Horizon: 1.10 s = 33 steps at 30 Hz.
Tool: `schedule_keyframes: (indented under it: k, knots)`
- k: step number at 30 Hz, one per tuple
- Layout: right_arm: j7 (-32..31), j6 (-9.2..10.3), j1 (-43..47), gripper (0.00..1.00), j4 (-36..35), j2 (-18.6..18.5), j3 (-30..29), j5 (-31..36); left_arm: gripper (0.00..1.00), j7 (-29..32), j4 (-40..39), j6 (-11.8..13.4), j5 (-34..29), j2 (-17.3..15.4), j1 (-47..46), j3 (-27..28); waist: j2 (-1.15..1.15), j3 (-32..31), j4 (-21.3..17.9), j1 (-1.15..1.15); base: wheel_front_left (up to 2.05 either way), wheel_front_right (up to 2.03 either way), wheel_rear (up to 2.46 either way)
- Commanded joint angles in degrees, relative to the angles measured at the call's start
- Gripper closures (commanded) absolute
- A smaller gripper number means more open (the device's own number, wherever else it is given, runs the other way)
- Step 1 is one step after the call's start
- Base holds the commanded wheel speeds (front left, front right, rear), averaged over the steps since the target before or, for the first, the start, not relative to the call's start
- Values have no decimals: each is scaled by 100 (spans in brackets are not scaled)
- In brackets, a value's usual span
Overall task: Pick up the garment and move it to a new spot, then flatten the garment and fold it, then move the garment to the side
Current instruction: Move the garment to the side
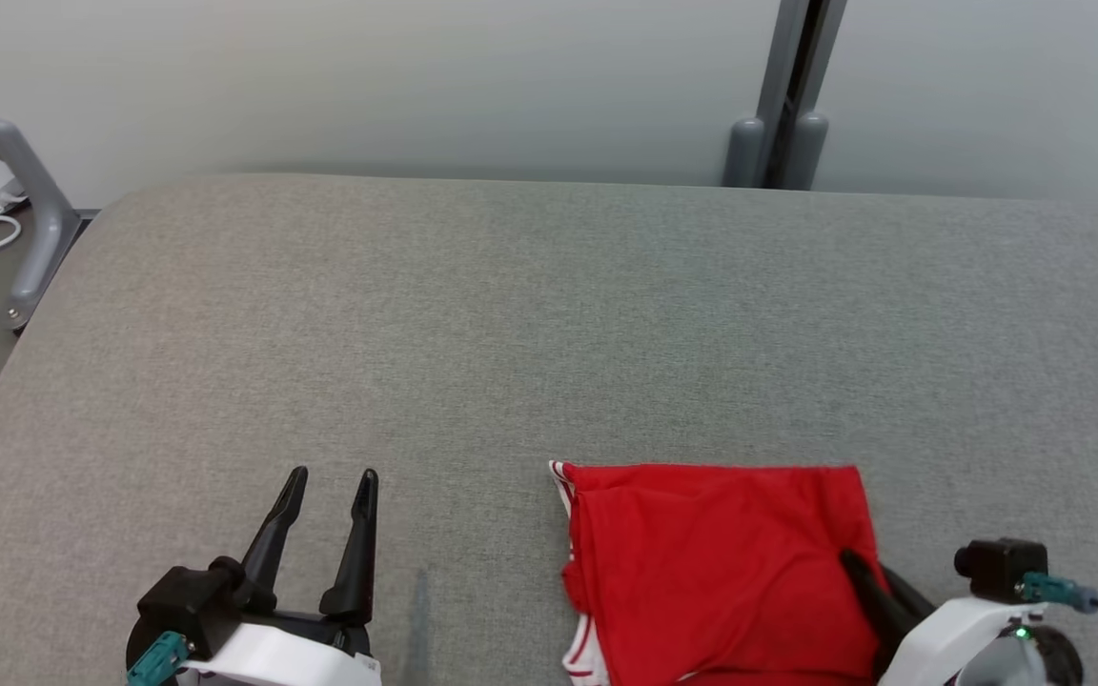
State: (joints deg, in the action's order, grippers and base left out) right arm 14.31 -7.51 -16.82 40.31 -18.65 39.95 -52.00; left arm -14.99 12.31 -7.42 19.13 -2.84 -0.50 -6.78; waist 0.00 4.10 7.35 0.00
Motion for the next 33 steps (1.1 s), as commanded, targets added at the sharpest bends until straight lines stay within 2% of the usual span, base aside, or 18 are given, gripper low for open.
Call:
schedule_keyframes:
  k: [1,9,20,25,31,33]
  knots:
    - [62,4,-79,100,35,-109,-19,59,0,-19,-27,-9,-49,-18,-53,-4,0,1,-41,0,0,0,0]
    - [101,3,-920,100,-70,-712,83,809,0,-18,-258,-9,-99,-18,-320,-315,0,345,-488,0,0,0,0]
    - [98,3,-2338,100,-451,-1840,-40,1407,0,-18,-428,-9,-322,-24,-1294,-1026,0,1516,-1173,0,0,0,0]
    - [98,3,-2907,100,-537,-2394,-280,1460,0,-18,-391,-9,-374,-21,-1751,-1331,0,2085,-1316,0,0,0,0]
    - [93,4,-3311,100,-398,-2880,-600,1606,0,-18,-321,-9,-580,-24,-2130,-1639,0,2605,-1365,0,0,0,0]
    - [94,4,-3520,100,-134,-3322,-1076,1780,0,-18,-331,-9,-700,-24,-2345,-1773,0,2918,-1290,0,0,0,0]
